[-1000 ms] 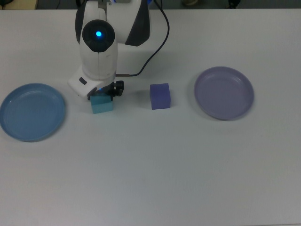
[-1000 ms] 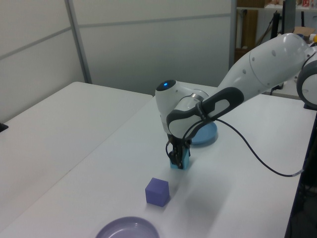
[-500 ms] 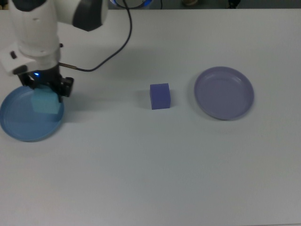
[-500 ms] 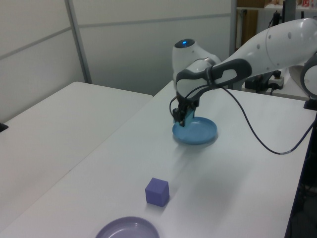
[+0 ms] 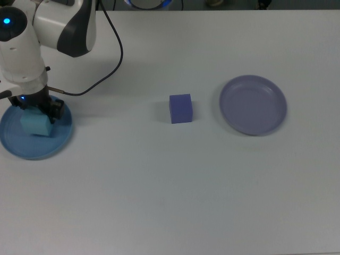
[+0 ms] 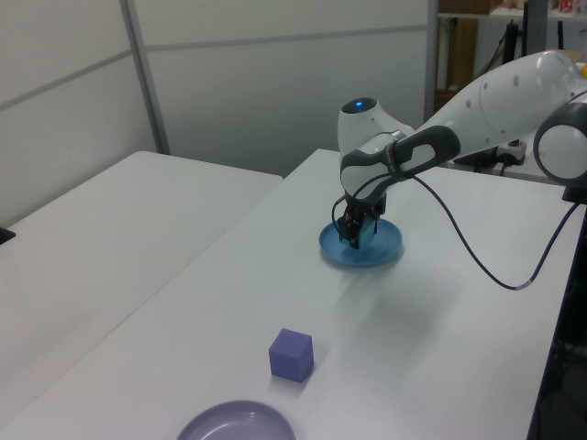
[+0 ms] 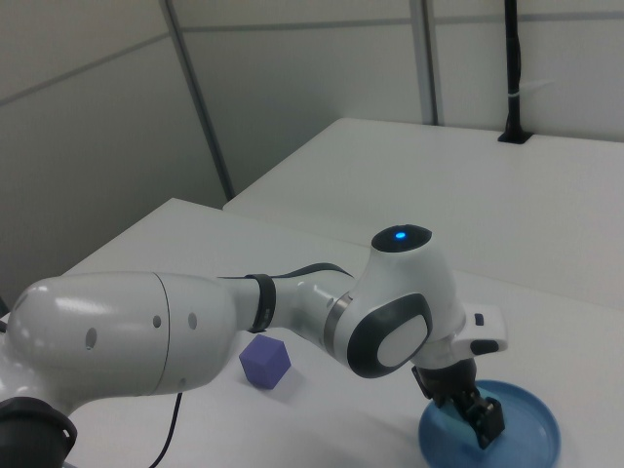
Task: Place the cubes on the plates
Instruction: 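Carry the light blue cube onto the light blue plate and release, then move the open gripper to the purple cube and lower it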
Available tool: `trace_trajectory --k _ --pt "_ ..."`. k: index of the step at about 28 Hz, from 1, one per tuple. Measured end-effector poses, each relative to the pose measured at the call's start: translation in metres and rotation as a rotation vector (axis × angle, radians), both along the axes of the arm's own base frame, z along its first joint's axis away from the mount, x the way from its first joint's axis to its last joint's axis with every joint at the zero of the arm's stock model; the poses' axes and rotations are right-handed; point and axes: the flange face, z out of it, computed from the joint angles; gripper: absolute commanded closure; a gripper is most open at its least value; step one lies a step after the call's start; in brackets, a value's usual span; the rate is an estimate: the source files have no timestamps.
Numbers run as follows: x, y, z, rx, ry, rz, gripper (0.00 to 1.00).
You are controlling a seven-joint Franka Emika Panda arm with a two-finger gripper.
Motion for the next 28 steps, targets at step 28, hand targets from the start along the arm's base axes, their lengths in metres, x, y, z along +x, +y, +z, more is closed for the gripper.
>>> trace_trajectory --k 28 --pt "-0.011 0.28 0.076 0.125 0.156 0.288 0.0"
